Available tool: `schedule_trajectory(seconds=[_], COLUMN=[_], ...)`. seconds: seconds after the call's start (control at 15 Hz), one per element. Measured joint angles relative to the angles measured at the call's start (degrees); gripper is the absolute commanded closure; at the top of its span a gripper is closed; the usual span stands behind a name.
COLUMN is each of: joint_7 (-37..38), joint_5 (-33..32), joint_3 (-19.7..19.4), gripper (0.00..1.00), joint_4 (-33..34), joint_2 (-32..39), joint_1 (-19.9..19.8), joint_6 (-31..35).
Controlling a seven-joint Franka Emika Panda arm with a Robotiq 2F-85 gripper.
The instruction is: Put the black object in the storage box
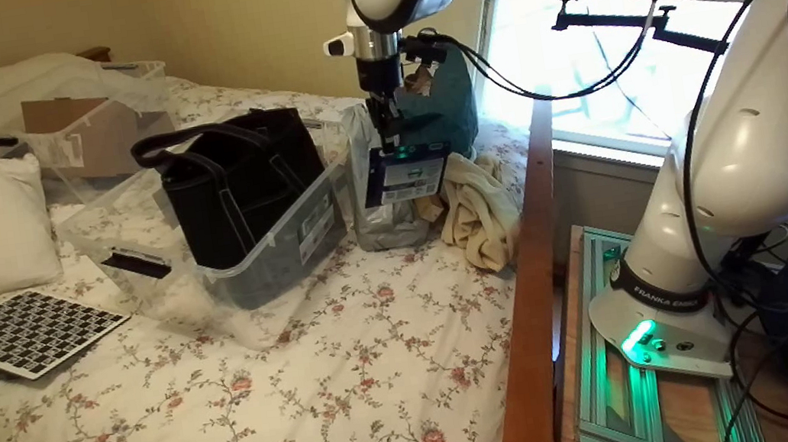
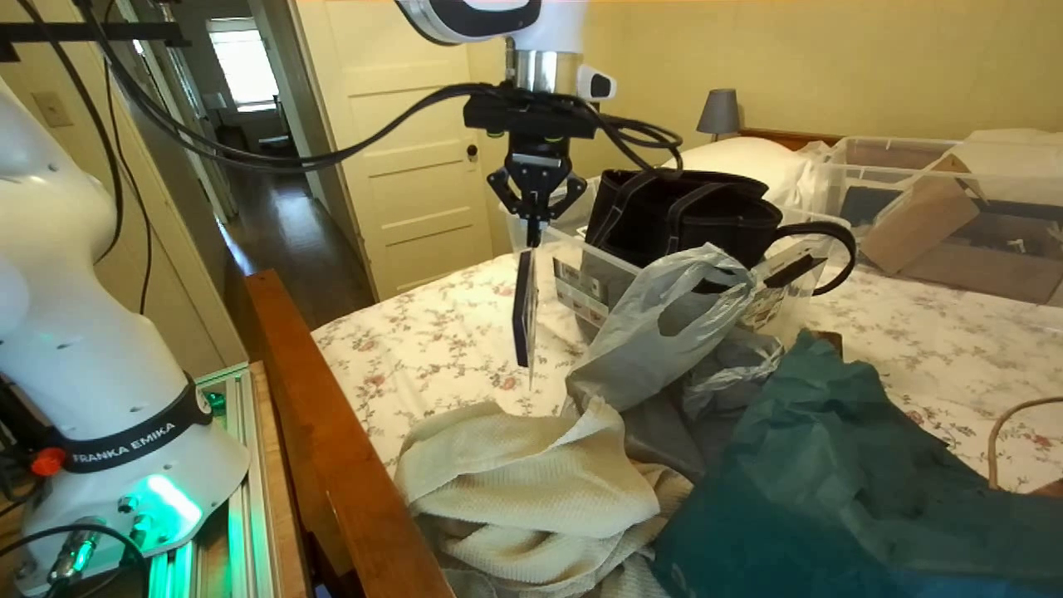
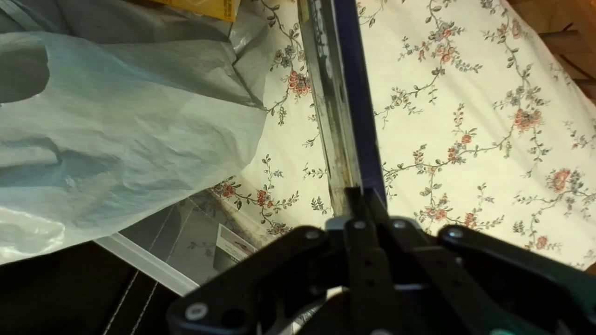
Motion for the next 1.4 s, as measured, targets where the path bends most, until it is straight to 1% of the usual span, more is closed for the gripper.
schedule_trajectory(seconds=[0.33, 0.53, 0.8, 1.0, 1.4], joint_7=[-5.8, -9.9, -13.0, -14.4, -14.9], joint_5=[1.7, 3.7, 6.3, 9.6, 19.5], joint_3=[-0.1, -0.1, -0.1, 0.0, 1.3], gripper=[1.0, 1.0, 1.0, 1.0, 1.0], joint_4=[4.9, 8.7, 13.2, 15.9, 20.7], joint_2=[-0.4, -0.4, -0.1, 0.8, 5.3], joint_1=[0.2, 0.6, 1.0, 1.6, 3.0], joint_6=[-6.7, -12.6, -19.4, -21.8, -22.0])
